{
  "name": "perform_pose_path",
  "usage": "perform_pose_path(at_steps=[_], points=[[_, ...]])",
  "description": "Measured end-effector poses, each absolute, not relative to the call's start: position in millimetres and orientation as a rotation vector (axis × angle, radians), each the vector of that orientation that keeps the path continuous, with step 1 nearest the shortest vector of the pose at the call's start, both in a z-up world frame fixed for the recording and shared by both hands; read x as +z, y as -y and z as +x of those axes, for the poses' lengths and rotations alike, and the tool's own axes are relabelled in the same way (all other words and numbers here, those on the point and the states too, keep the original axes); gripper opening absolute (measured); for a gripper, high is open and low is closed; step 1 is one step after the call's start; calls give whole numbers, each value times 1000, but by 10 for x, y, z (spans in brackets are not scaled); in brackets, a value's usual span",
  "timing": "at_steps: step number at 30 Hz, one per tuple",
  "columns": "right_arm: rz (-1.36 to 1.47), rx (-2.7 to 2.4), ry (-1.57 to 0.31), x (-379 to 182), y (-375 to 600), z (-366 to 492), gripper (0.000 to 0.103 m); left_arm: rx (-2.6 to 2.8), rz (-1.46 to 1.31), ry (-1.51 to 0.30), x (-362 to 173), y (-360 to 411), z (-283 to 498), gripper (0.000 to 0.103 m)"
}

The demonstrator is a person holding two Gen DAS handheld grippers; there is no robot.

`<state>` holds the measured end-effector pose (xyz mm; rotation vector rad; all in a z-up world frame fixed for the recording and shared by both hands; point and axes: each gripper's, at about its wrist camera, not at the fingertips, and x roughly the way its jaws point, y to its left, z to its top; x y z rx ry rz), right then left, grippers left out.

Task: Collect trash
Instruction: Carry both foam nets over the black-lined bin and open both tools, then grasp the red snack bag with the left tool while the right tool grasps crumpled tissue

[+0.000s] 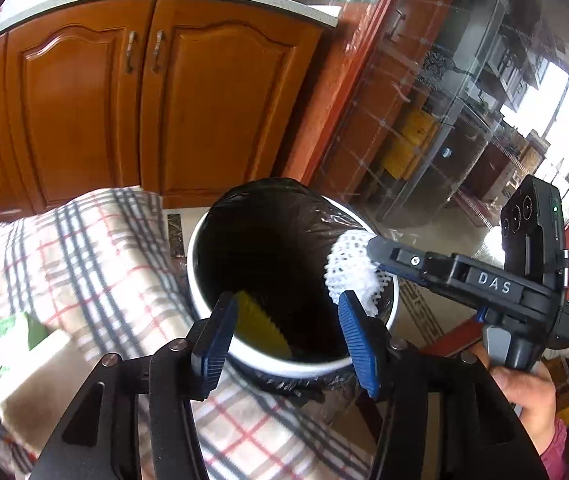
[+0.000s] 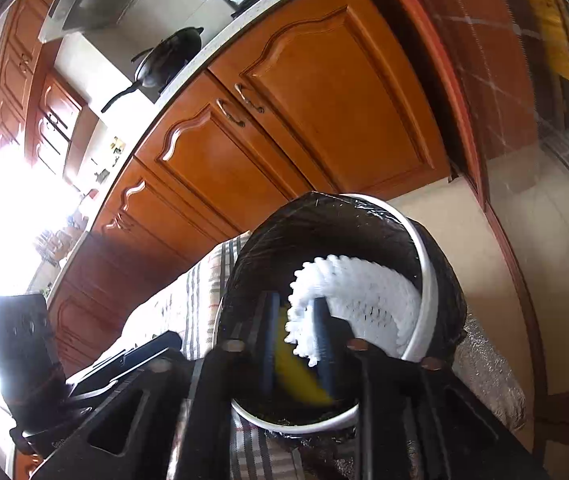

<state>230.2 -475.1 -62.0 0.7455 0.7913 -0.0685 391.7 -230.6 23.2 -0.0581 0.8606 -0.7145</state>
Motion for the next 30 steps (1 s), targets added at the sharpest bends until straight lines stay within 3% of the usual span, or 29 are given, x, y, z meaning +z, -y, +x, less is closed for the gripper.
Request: perform_pose_path(at_steps=[1, 8, 16, 27, 30], points=[[745, -72, -790, -615, 4748, 2284, 40, -710, -69, -859, 255, 2261, 3804, 52], [751, -72, -789, -602, 4649, 2154, 43, -667, -112, -827, 302, 1898, 3546, 54], [735, -90, -793, -556, 4477, 2016, 56, -621, -162, -809, 384, 1451, 3209, 55], [678, -95, -768, -344, 4195, 1990, 56, -516, -170, -749, 443, 928, 2812, 57], [663, -82, -758, -312, 4043, 1964, 63, -475, -168, -736, 465, 774, 2694, 60]])
